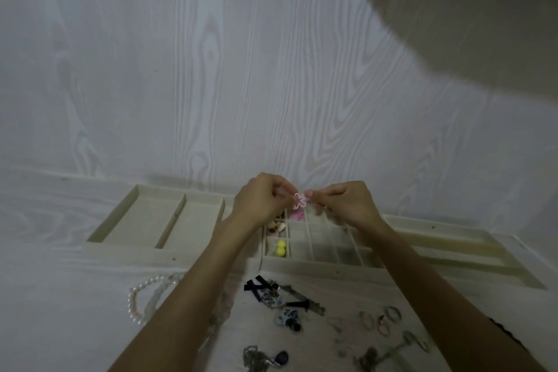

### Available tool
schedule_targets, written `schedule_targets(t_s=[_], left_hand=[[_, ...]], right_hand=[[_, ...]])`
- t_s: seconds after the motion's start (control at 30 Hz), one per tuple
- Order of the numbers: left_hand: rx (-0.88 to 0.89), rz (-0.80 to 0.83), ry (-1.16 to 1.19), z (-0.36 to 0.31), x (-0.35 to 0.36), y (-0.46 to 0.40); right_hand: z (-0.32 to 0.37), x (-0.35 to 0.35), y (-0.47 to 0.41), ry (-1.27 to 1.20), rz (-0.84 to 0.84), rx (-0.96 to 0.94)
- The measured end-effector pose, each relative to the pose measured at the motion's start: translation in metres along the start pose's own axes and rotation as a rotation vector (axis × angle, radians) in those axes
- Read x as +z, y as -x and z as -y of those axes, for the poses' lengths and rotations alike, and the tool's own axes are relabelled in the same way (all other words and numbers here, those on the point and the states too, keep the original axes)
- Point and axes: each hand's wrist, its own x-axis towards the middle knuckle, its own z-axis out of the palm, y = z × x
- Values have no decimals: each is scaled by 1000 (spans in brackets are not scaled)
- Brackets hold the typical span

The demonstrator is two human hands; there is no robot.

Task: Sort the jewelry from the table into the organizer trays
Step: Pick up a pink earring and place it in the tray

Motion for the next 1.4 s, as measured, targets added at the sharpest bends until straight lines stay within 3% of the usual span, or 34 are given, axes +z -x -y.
schedule_targets(t_s=[0.33, 0.67, 0.83, 1.07, 1.23, 1.4], left_hand=[[2, 42, -252, 13, 11, -2], [79, 26, -424, 15, 17, -3], [113, 118, -567, 8, 12, -2], [113, 187, -647, 4, 11, 0], [121, 176, -619, 2, 5, 0], [157, 188, -674, 1, 7, -3]], right_hand=[[-11, 1, -22, 321, 250, -187], [-15, 12, -29, 593, 278, -238], [-14, 17, -31, 645, 283, -224], [-12, 21, -27, 783, 108, -300], [-9, 10, -25, 680, 134, -273], [3, -8, -21, 774, 326, -278]])
